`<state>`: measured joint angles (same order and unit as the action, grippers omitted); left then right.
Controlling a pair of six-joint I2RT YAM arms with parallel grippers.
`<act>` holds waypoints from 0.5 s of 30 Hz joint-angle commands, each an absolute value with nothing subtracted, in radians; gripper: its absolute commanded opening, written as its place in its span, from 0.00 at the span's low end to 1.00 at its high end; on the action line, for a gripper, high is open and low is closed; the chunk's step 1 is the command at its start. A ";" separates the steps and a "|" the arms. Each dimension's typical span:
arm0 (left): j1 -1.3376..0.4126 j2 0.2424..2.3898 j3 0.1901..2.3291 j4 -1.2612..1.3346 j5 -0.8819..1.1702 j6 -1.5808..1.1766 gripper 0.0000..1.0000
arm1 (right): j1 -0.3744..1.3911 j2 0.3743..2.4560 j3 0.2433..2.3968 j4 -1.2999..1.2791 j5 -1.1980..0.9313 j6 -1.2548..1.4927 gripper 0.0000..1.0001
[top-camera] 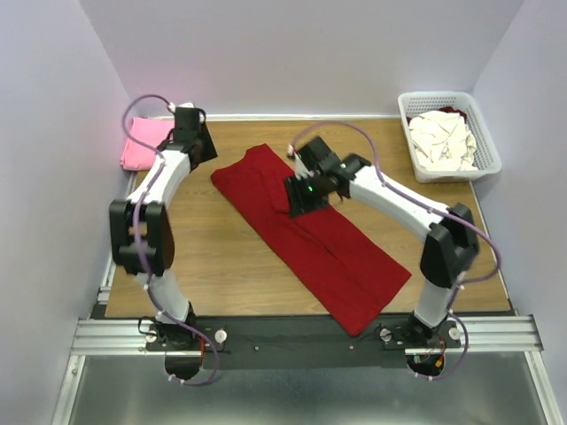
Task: Fold and stack the t-shirts
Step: Fold the tshirt
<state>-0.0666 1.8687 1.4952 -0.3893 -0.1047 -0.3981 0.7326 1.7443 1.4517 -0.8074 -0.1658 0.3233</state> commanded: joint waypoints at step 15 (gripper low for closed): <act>-0.066 0.945 0.928 -0.282 -0.094 -0.374 0.83 | 0.675 2.594 2.367 -0.583 -0.482 0.271 0.57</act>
<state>-0.0654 1.0115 0.9737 -0.2806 -0.1452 -0.3809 0.7048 2.5301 2.3405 -0.6785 -0.4141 0.2050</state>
